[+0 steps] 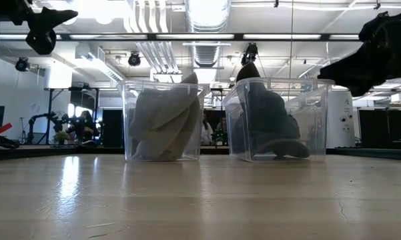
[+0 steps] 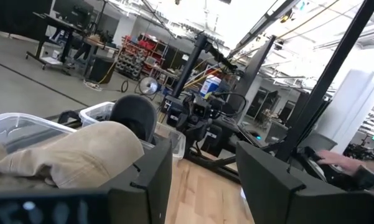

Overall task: Pick & Place hat
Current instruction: Return to Home Position

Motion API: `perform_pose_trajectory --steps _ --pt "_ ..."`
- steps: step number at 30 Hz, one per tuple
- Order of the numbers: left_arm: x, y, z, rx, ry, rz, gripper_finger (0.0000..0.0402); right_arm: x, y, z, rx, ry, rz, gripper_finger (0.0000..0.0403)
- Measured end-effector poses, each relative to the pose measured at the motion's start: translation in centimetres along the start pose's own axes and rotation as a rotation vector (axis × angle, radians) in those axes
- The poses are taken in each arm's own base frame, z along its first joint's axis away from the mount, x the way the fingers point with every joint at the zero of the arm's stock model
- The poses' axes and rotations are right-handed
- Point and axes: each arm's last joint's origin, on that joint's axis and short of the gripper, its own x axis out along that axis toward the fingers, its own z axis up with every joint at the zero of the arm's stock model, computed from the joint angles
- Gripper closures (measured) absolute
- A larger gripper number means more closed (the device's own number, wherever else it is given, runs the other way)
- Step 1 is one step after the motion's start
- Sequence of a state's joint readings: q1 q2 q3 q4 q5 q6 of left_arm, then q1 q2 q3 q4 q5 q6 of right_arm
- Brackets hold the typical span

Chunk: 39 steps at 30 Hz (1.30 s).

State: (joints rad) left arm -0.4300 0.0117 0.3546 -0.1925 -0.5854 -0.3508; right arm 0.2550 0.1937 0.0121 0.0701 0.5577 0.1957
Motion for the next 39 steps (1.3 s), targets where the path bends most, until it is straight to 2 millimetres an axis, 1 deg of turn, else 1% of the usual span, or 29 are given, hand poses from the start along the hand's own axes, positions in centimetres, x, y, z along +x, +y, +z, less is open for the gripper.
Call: perform_pose_trajectory --steps 6,8,13,17,21,24,29,31,35,39 --pt "0.1 0.2 -0.8 0.01 0.018 0.004 0.023 0.0 -0.1 0.1 0.015 -0.014 0.001 0.0264" --pt "0.2 0.3 -1.1 0.014 0.02 0.01 0.023 -0.2 -0.3 0.4 0.037 -0.047 -0.005 0.0264" --pt "0.7 1.0 -2.8 0.051 0.049 0.065 0.023 -0.5 -1.4 1.4 0.094 -0.154 -0.076 0.0264" --pt "1.0 2.0 -3.6 0.099 0.078 0.177 0.023 -0.6 -2.1 1.9 0.12 -0.215 -0.146 0.0264" --pt "1.0 2.9 -3.8 0.127 0.084 0.29 0.023 -0.6 -2.5 1.9 0.119 -0.221 -0.186 0.0264" --pt "1.2 3.7 -4.0 0.133 0.056 0.383 0.023 -0.5 -2.7 1.8 0.112 -0.21 -0.211 0.0264" --pt "1.5 5.4 -5.6 0.159 0.073 0.515 0.023 -0.5 -3.0 1.9 0.113 -0.218 -0.24 0.0264" --pt "1.6 5.7 -6.5 0.172 0.107 0.53 0.023 -0.5 -3.0 1.9 0.113 -0.218 -0.241 0.0264" --pt "1.5 6.1 -7.4 0.191 0.163 0.535 0.023 -0.5 -3.0 1.9 0.113 -0.219 -0.241 0.0264" --pt "1.6 6.0 -7.5 0.19 0.161 0.526 0.023 -0.5 -3.0 1.9 0.113 -0.219 -0.241 0.0264"
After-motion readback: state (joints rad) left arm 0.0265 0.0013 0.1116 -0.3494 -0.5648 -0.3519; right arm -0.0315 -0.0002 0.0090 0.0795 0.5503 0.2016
